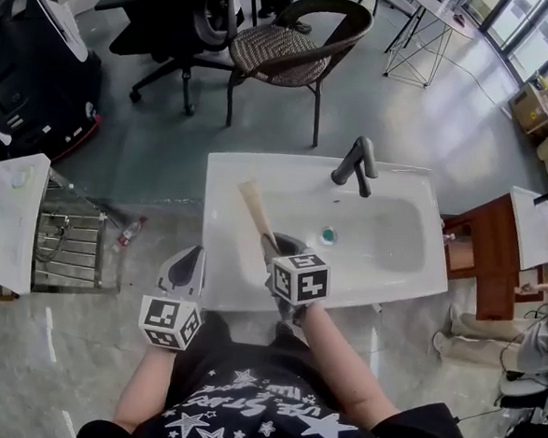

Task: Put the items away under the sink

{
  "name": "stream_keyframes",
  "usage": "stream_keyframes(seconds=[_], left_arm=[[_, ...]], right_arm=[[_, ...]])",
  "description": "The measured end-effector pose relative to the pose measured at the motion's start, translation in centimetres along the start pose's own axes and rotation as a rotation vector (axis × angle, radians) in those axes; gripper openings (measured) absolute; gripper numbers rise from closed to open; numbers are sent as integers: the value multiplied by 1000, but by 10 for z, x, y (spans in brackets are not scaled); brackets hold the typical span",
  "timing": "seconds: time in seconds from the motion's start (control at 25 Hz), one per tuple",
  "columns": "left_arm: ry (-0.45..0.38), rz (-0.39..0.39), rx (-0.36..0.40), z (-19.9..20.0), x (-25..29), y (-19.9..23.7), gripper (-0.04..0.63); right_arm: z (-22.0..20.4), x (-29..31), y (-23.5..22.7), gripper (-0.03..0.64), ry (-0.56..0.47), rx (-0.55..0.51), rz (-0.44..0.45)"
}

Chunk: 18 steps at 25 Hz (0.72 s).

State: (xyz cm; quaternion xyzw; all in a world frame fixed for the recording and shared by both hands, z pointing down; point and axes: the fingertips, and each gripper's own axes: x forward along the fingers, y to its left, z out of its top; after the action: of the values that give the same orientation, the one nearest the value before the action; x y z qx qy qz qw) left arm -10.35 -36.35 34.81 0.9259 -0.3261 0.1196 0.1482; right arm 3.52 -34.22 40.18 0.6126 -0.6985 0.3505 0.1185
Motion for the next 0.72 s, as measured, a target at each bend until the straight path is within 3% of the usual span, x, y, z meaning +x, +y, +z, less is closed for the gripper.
stream_keyframes(seconds=[0.44,0.72], left_arm=[[7,160,-63,-48,-30,-141,9],[35,197,-65,-73,-56,-170,9]], right_arm=[[-51,-87,-49,35,63,-65,166],[-79,-114,-44,35,11,-128,236]])
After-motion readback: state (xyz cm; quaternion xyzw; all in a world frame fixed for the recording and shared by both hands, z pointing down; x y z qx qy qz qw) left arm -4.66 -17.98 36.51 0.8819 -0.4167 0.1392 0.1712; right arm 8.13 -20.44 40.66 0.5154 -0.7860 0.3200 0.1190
